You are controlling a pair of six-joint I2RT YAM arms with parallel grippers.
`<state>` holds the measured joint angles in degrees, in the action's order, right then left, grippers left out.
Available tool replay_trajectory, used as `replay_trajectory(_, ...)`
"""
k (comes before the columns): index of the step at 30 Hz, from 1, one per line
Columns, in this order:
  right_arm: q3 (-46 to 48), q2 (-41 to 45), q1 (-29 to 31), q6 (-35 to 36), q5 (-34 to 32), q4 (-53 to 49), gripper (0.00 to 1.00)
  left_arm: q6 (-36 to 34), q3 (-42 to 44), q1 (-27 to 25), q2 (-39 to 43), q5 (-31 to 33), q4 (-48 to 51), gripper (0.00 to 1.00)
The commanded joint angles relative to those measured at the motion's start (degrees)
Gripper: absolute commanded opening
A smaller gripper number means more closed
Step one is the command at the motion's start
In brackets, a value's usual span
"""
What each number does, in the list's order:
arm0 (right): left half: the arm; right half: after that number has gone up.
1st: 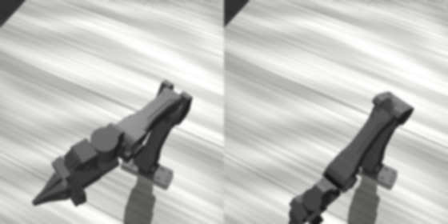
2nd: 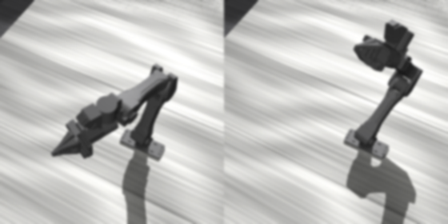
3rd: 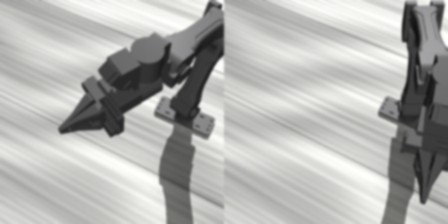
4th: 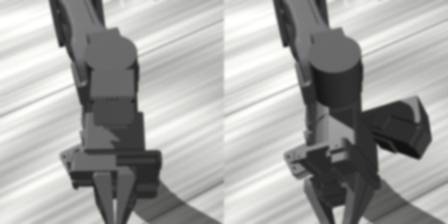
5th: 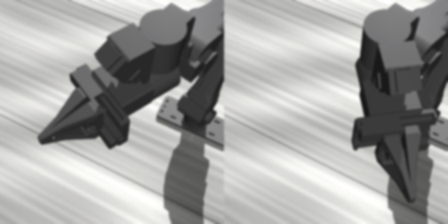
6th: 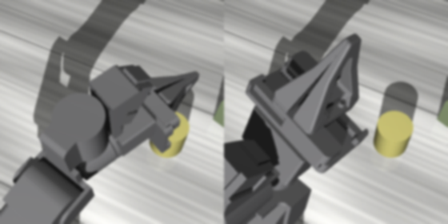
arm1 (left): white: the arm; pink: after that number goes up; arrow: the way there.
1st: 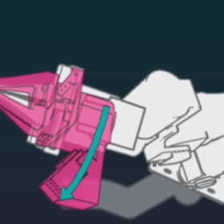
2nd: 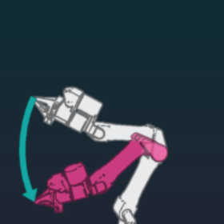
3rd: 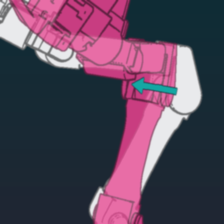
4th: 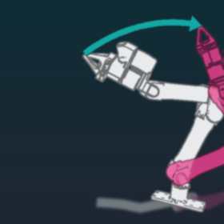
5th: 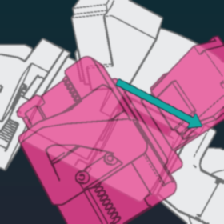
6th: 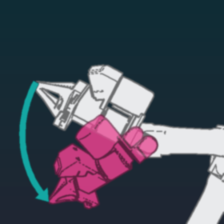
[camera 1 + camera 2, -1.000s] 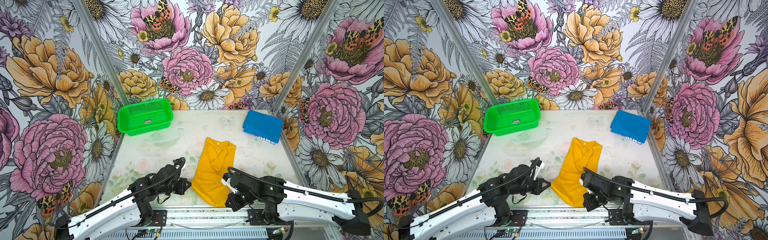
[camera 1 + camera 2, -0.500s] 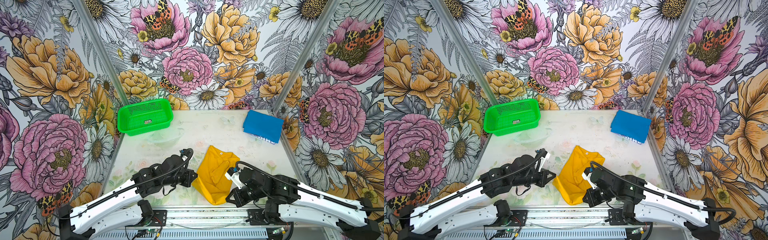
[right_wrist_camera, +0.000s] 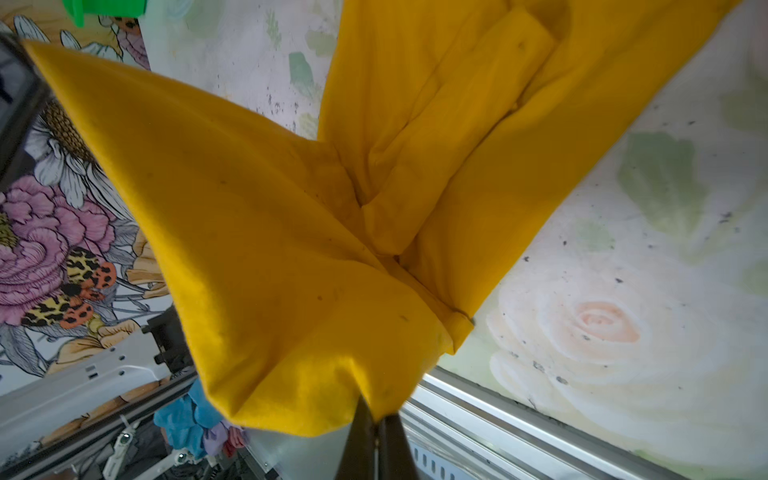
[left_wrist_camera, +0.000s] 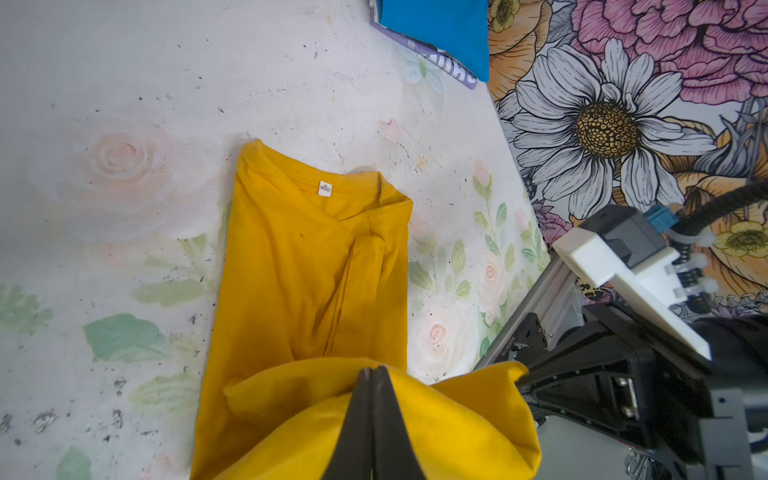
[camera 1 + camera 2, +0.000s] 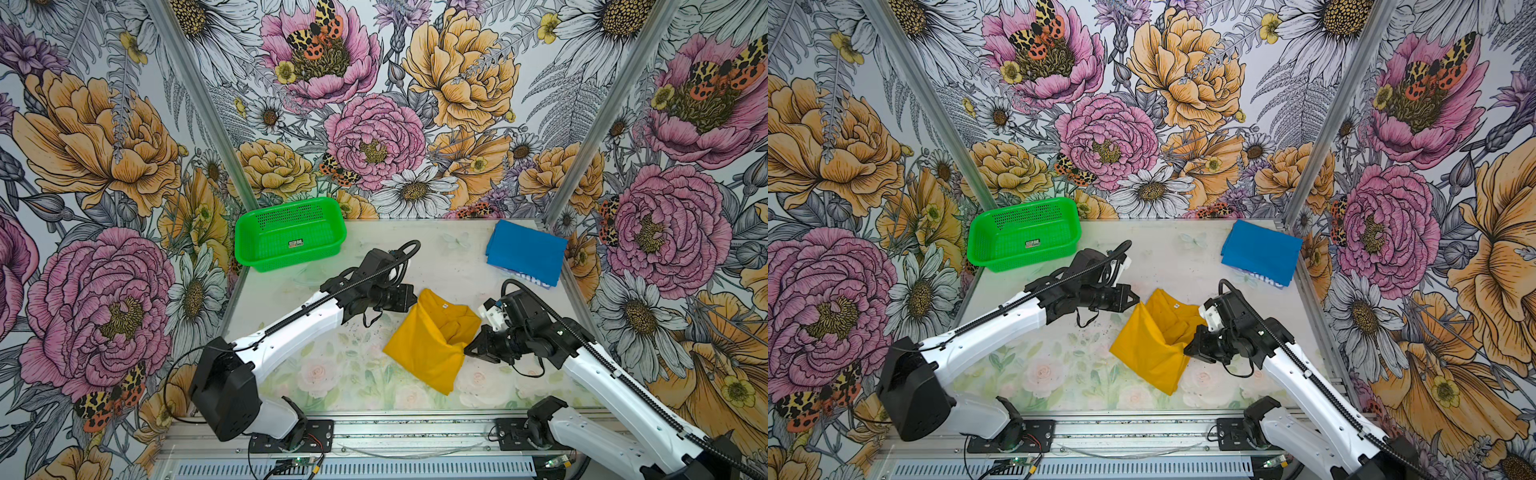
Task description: Fold and stack the t-shirts
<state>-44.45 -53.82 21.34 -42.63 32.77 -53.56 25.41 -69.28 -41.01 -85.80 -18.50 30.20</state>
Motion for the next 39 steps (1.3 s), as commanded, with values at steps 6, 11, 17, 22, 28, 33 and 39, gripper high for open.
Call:
replay_trajectory(6, -2.4, -10.8, -16.5, 11.0, 7.3, 0.7, 0.0, -3.7, -13.3, 3.0, -15.1, -5.9, -3.0, 0.0)
replay_trajectory(11, -3.8, -18.0, -18.9, 12.3, 7.0, 3.9, 0.0, -3.7, -18.8, 4.2, -23.7, -8.1, -2.9, 0.0)
replay_trajectory(17, -5.9, -25.0, -21.3, 13.1, 7.5, 7.1, 0.0, -2.9, -22.6, 5.4, -29.3, -8.7, -2.9, 0.0)
replay_trajectory(22, -8.5, -30.2, -21.8, 12.9, 7.6, 8.9, 0.0, -2.6, -22.7, 6.5, -30.4, -8.5, -3.0, 0.0)
replay_trajectory(28, -10.9, -34.6, -22.3, 11.6, 7.0, 12.0, 0.0, -2.1, -22.9, 7.5, -31.6, -9.0, -3.7, 0.0)
replay_trajectory(33, -14.6, -38.1, -22.9, 11.4, 6.5, 14.2, 0.31, -1.2, -23.7, 8.3, -33.7, -8.9, -3.7, 0.0)
replay_trajectory(39, -18.0, -34.6, -23.0, 12.6, 3.3, 15.2, 0.73, 1.6, -24.4, 10.0, -36.4, -8.2, -4.4, 0.0)
